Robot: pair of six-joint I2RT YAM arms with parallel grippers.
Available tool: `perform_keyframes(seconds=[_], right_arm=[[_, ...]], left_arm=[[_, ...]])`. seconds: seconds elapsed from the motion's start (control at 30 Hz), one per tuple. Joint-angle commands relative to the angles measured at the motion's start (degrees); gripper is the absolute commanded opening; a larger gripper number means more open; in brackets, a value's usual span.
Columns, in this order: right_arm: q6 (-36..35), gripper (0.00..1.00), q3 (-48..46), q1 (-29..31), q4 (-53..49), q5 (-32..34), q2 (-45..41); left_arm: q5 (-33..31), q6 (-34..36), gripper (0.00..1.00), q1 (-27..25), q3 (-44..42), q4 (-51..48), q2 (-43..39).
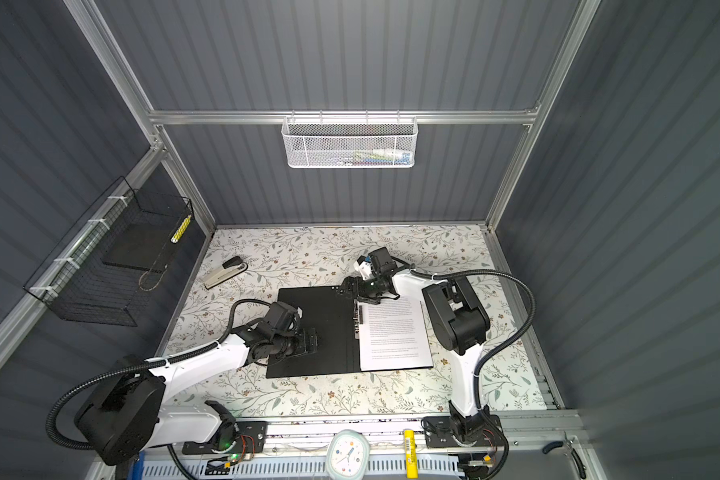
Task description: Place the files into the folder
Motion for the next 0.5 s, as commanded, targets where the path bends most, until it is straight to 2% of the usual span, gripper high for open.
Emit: perform_keyframes(seconds=[0.0,0.2,0.47], right_arm=[[-0.32,0.99,1.48,0.36,-0.41,-2.29,1.83],[0.17,0.99,2.08,0.36,-0.07,-3.52,3.3],[1.75,0.99,1.07,0.67,1.76,-6.74,0.75]], left_arm=[[-0.67,0.85,0.9,0.26,-1.82,-1.64,0.04],[-0.65,0.67,0.9,0.26,-1.87,-1.55,-0.18],[-1.08,0.64,0.9,0.26,-1.57,-1.64,-0.04]])
